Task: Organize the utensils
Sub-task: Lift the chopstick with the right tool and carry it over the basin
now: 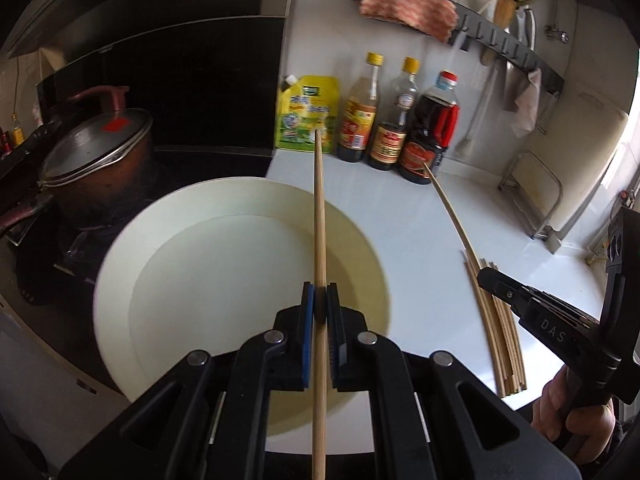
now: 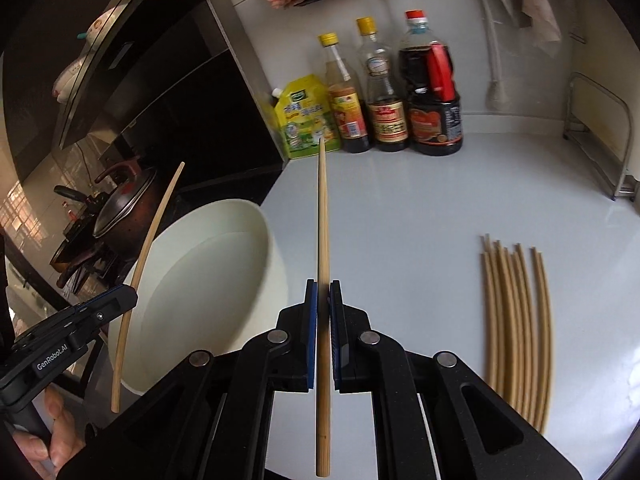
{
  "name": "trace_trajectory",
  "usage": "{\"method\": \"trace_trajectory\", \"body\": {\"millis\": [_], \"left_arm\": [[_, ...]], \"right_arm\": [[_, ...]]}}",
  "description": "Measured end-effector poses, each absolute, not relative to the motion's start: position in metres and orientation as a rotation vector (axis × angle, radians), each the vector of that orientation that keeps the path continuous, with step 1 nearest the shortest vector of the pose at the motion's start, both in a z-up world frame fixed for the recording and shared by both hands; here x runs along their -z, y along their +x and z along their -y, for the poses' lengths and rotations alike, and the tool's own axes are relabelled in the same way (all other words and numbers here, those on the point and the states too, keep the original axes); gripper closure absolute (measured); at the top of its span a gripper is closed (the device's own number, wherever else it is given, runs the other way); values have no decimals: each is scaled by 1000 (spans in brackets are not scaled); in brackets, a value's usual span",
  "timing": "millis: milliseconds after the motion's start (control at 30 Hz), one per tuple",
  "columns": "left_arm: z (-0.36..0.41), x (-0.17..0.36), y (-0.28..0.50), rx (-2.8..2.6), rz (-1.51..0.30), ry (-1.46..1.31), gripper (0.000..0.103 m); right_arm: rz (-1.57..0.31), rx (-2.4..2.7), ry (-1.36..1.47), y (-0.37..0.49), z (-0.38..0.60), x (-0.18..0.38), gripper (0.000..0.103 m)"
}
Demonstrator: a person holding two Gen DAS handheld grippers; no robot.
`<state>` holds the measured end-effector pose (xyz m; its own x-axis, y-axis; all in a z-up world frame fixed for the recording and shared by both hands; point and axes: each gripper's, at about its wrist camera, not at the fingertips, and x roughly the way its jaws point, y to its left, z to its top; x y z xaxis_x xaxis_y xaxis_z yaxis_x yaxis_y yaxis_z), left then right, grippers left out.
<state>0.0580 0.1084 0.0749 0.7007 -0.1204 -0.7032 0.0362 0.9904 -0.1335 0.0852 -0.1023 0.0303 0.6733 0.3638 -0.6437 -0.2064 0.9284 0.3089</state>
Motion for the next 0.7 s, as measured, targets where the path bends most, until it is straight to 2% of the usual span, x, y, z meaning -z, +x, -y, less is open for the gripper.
{"method": "trace_trajectory", "body": {"millis": [367,700], "left_arm": [[-181,-37,86,-12,-845,-170,96],[-195,-6,115,-30,-939,-170,96]], "right_arm": [[-901,-487,107,128,-26,-9,97],[-1006,-471,93,144,-46,23,97]]}}
